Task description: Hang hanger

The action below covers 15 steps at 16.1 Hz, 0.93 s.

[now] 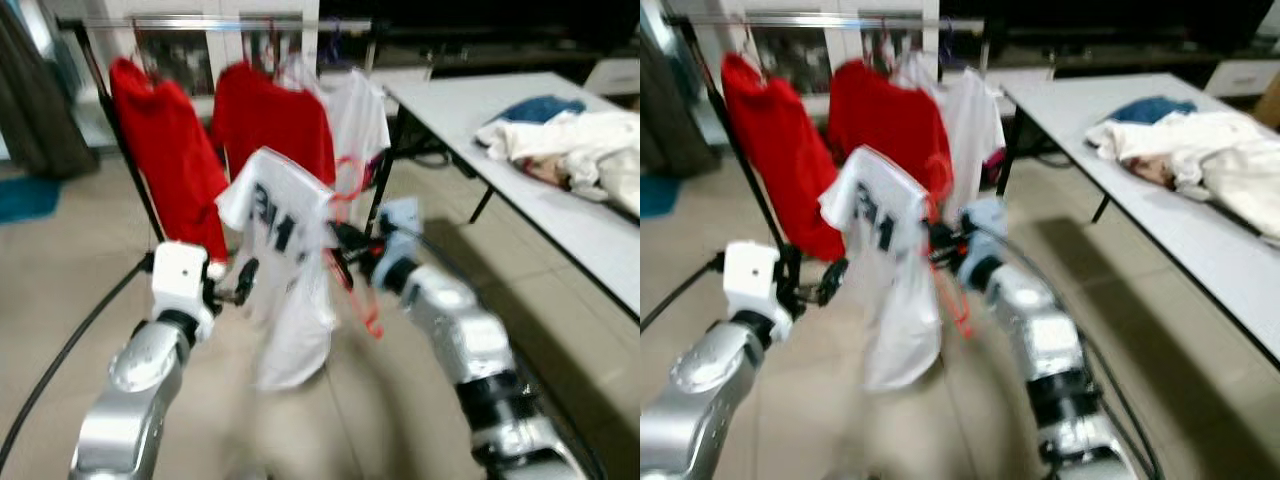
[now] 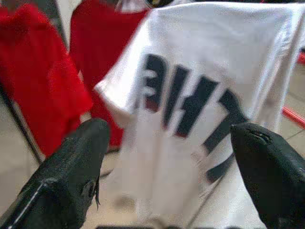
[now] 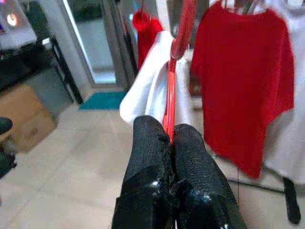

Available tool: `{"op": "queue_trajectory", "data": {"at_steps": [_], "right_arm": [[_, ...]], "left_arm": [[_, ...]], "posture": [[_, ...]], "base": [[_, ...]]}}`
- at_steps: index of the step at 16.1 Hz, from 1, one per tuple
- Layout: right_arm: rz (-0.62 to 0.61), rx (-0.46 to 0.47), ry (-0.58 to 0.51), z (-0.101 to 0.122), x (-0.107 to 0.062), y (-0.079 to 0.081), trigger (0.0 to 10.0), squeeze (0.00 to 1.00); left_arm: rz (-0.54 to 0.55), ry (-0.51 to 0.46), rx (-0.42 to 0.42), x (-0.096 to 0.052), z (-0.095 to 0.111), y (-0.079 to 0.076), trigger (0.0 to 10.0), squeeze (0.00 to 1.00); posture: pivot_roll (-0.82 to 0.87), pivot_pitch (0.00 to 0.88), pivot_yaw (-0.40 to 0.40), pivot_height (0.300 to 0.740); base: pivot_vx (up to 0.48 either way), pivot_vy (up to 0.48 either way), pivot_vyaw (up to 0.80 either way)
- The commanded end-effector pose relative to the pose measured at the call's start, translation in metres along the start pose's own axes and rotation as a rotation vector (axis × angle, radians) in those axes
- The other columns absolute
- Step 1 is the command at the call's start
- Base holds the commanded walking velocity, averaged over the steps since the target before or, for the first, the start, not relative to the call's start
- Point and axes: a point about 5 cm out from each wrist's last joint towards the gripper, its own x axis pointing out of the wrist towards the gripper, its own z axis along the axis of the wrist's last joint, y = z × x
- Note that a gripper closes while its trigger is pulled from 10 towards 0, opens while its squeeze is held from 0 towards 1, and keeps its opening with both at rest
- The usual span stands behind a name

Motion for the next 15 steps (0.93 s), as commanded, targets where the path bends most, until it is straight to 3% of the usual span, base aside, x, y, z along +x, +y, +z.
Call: {"op": "queue_trajectory", "data": {"at_steps": [1, 3, 5, 6, 8, 9, 10, 11, 12, 15], "right_arm": [[0.071, -0.025, -0.03, 0.011, 0.004, 0.007, 10.0, 0.0], [0.125, -0.042, -0.017, 0.011, 0.003, 0.01, 10.0, 0.0], [0.179, -0.042, -0.009, 0.012, 0.002, 0.013, 10.0, 0.0], [0.217, -0.061, -0.005, 0.014, 0.001, 0.015, 10.0, 0.0], [0.262, -0.074, 0.002, 0.016, -0.002, 0.017, 10.0, 0.0], [0.302, -0.074, 0.002, 0.017, -0.004, 0.018, 10.0, 0.0], [0.308, -0.082, -0.001, 0.018, -0.005, 0.018, 10.0, 0.0], [0.329, -0.08, -0.009, 0.019, -0.007, 0.02, 10.0, 0.0], [0.338, -0.056, -0.014, 0.021, -0.008, 0.021, 10.0, 0.0], [0.374, -0.062, -0.017, 0.025, -0.013, 0.02, 10.0, 0.0]], "left_arm": [[0.012, -0.01, 0.004, 0.001, 0.002, 0.0, 10.0, 0.07], [0.051, -0.012, -0.008, -0.002, 0.003, 0.011, 10.0, 0.05], [0.079, -0.003, 0.037, -0.009, 0.003, 0.029, 10.0, 0.13], [0.083, -0.011, 0.026, -0.011, 0.007, 0.037, 10.0, 1.0], [0.081, -0.018, 0.048, -0.013, 0.014, 0.049, 10.0, 1.0], [0.082, -0.023, 0.116, -0.013, 0.024, 0.066, 10.0, 1.0], [0.079, -0.021, 0.138, -0.013, 0.027, 0.072, 10.0, 1.0], [0.068, -0.016, 0.166, -0.012, 0.032, 0.081, 10.0, 0.36], [0.06, -0.014, 0.182, -0.012, 0.035, 0.087, 10.0, 0.0], [-0.016, 0.011, 0.224, -0.011, 0.046, 0.105, 10.0, 0.0]], "posture": [[0.07, 0.012, -0.031, 0.74], [0.07, 0.019, -0.053, 0.74], [0.07, 0.02, -0.059, 0.74], [0.07, 0.022, -0.053, 0.74], [0.07, 0.021, -0.038, 0.74], [0.06, 0.018, -0.023, 0.74], [0.06, 0.017, -0.016, 0.74], [0.06, 0.017, -0.006, 0.74], [0.06, 0.018, -0.003, 0.74], [0.06, 0.025, 0.002, 0.74]], "base": [[0.0, 0.0, 0.0], [0.0, 0.0, 0.0], [0.0, 0.0, 0.0], [0.0, 0.0, 0.0], [0.0, 0.0, 0.4], [0.0, 0.0, 0.8], [0.0, 0.0, 0.8], [0.0, 0.0, 0.0], [0.0, 0.0, 0.0], [0.0, 0.0, 0.0]]}}
